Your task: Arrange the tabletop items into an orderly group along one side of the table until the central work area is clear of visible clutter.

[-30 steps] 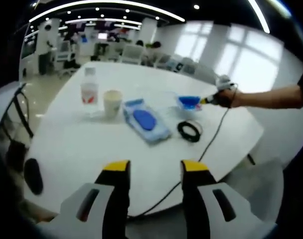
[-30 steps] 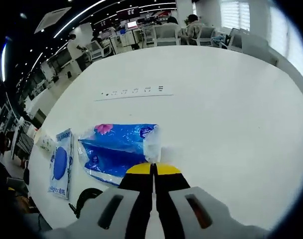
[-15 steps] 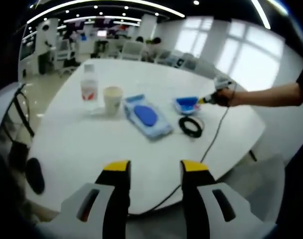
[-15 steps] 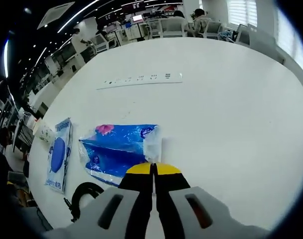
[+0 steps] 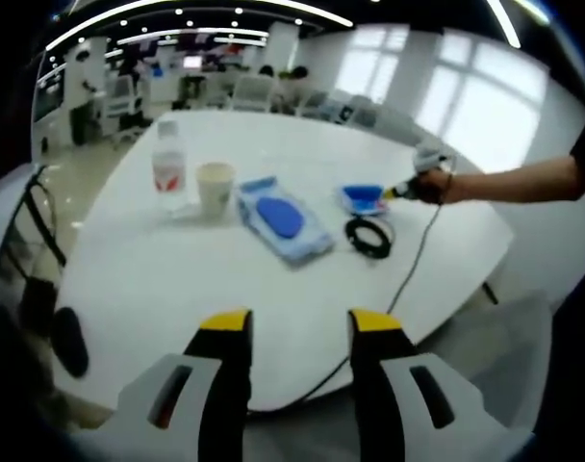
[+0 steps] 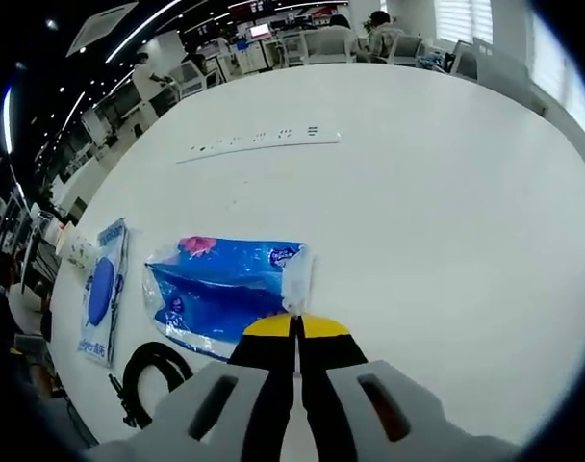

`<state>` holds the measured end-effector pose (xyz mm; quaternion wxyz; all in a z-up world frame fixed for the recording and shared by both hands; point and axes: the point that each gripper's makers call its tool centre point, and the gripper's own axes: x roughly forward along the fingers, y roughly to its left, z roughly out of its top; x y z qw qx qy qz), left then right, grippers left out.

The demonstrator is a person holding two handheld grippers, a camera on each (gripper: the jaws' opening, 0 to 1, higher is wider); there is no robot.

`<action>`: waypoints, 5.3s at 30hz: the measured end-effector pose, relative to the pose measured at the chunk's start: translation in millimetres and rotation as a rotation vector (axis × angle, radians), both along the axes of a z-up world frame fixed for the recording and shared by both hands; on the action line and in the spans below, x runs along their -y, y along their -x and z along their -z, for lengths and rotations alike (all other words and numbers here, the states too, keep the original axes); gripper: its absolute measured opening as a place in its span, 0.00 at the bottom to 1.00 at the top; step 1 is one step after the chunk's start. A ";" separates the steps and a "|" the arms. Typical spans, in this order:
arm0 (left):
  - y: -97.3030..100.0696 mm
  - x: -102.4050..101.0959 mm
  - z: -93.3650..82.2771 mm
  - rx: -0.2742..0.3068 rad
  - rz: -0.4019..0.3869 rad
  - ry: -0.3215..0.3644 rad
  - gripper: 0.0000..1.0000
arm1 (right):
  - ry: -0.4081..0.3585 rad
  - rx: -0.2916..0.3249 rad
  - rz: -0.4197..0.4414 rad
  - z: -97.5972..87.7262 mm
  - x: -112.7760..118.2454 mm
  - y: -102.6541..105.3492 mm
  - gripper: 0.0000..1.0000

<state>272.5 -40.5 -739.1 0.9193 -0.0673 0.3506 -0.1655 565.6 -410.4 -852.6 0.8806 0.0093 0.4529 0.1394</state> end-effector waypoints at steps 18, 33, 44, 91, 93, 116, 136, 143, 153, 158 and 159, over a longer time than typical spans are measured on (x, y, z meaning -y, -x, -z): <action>1.7 3.7 3.9 -0.013 0.023 -0.011 0.36 | 0.032 0.012 -0.122 0.9 -7.1 10.0 0.41; 1.8 6.0 0.6 0.003 0.032 -0.005 0.36 | 0.037 0.038 -0.144 -8.8 0.1 6.3 0.41; 2.9 13.4 1.3 0.011 0.079 -0.064 0.35 | 0.059 0.072 -0.257 -27.4 -19.8 0.3 0.39; -135.3 82.0 94.7 0.006 0.222 -0.190 0.32 | 0.051 0.083 -0.947 -15.7 -285.2 -47.8 0.29; -137.0 81.0 98.5 -0.001 0.222 -0.185 0.32 | 0.046 0.081 -0.959 -10.9 -292.6 -51.6 0.28; -145.8 73.7 128.6 -0.042 0.210 -0.264 0.09 | 0.160 0.119 -1.184 15.3 -327.8 -39.9 0.08; -163.1 43.4 115.3 -0.051 0.078 -0.206 0.02 | 0.189 0.120 -1.121 -18.5 -265.0 -24.5 0.00; -181.2 33.9 98.5 -0.021 0.061 -0.216 0.03 | 0.154 0.100 -1.025 -39.7 -229.9 -10.8 0.00; -206.7 21.0 86.7 -0.012 0.067 -0.257 0.02 | 0.118 0.094 -0.916 -49.5 -207.6 10.6 0.00; -212.9 15.9 88.0 -0.016 0.091 -0.282 0.02 | 0.107 0.070 -0.894 -41.5 -201.4 25.9 0.00; -213.4 14.6 88.0 -0.017 0.095 -0.288 0.02 | 0.104 0.067 -0.891 -40.5 -201.0 28.5 0.00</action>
